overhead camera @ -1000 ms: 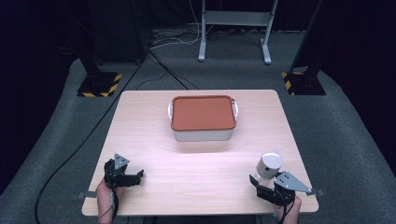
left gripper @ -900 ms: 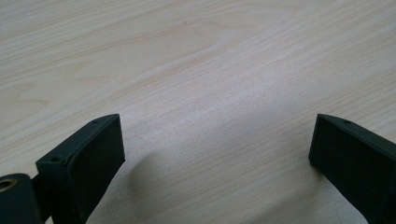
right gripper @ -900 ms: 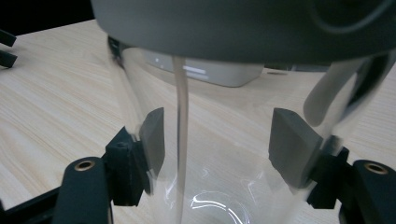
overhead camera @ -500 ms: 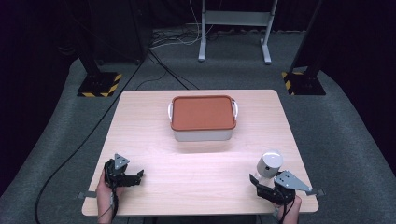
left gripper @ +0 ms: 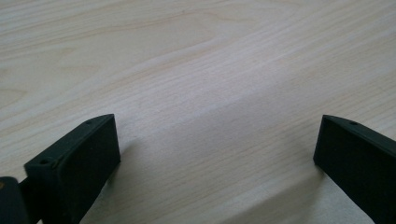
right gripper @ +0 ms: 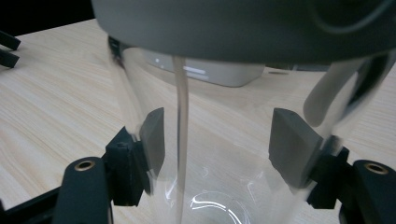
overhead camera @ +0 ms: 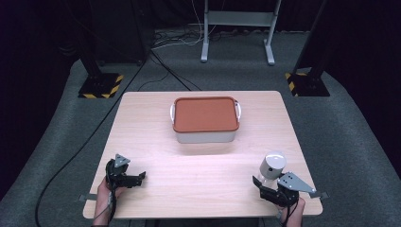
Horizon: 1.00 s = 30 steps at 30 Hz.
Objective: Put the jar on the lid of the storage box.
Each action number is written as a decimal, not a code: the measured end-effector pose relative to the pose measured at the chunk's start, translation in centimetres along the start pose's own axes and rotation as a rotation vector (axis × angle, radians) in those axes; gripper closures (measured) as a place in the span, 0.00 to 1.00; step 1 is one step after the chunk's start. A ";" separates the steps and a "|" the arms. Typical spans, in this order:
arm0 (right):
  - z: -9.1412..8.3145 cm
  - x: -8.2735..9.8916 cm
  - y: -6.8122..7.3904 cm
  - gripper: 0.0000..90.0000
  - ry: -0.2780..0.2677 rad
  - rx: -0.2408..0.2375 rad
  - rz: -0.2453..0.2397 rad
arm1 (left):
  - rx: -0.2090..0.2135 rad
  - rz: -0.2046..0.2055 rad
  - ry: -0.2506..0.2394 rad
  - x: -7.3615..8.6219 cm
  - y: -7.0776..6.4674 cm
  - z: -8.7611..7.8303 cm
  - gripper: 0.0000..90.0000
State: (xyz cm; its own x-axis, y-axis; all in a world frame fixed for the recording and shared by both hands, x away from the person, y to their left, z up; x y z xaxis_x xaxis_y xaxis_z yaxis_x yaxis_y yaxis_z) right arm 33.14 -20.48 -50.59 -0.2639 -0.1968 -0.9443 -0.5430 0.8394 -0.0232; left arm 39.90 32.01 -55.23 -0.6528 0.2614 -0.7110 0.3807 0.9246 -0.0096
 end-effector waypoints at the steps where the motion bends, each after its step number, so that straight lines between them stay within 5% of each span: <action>1: 0.0 -0.1 0.0 0.33 0.001 0.000 -0.002 | 0.000 0.000 0.001 0.0 0.0 0.0 0.00; 30: 0.5 -1.3 -0.2 0.33 -0.016 -0.005 -0.004 | -0.015 -0.019 -0.002 0.1 -0.1 -0.1 0.00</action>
State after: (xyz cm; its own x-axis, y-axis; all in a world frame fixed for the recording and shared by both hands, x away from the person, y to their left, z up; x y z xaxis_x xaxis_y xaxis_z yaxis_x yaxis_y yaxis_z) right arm 33.99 -20.10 -49.54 -0.2490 -0.1923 -0.9492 -0.5478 0.8362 -0.0257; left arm 39.75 31.91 -55.24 -0.6585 0.2435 -0.7121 0.3585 0.9334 -0.0123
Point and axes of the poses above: each handheld gripper's, and its own axes: z roughly forward along the jaws, x roughly out of its underside, y roughly to its left, the point moved 3 cm from there along z, roughly forward along the jaws, and after that the axes turned 1 degree about -z, right-handed, at the moved point
